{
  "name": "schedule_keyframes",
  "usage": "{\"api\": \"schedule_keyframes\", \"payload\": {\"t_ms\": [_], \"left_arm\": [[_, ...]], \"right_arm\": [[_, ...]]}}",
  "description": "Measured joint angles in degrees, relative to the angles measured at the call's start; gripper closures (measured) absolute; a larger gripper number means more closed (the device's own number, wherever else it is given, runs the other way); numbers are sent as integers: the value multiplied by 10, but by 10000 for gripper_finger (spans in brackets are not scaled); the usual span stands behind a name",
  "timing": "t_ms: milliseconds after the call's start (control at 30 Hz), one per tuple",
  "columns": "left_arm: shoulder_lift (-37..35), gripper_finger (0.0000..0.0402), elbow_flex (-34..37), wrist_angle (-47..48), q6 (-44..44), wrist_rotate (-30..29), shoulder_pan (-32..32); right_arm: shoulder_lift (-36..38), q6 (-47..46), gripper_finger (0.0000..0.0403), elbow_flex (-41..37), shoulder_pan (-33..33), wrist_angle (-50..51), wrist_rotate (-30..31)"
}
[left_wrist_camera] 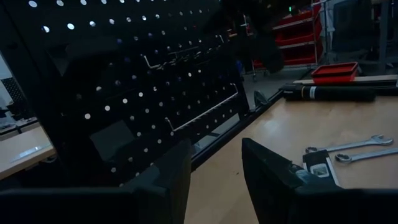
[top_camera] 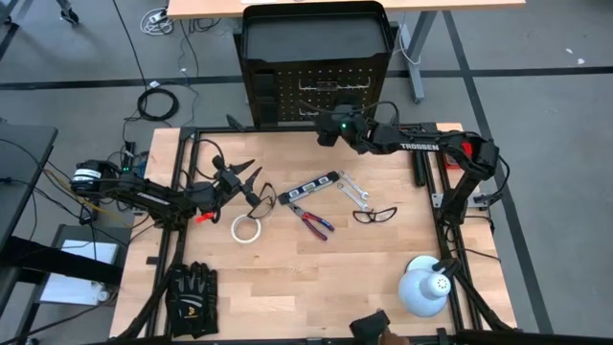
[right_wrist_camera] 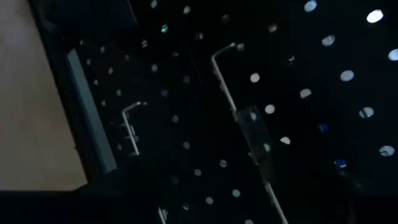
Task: Hang tools onto peg board
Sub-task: Unhang the utility knife blades from the peg board
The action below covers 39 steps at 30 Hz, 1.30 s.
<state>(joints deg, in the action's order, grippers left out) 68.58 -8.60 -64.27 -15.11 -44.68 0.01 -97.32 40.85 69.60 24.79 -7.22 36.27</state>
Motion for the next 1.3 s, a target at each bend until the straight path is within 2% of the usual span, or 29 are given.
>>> {"api": "schedule_keyframes", "payload": {"t_ms": [133,267,400,933,1200,1300], "left_arm": [[0,257,0,0,0,-1,0],[0,257,0,0,0,-2,0],[0,257,0,-1,-1,-2,0],[0,257,0,-1,-1,-2,0],[0,257,0,-3,-1,-2,0],[0,257,0,-7,-1,-1,0]], "right_arm": [[0,-24,77,0,19,14,-1],[0,-42,66,0,34,13,-16],[0,-65,68,0,51,14,-48],[0,-93,78,0,87,48,-65],[0,-92,78,0,98,42,-132],[0,-92,78,0,100,40,-135]]}}
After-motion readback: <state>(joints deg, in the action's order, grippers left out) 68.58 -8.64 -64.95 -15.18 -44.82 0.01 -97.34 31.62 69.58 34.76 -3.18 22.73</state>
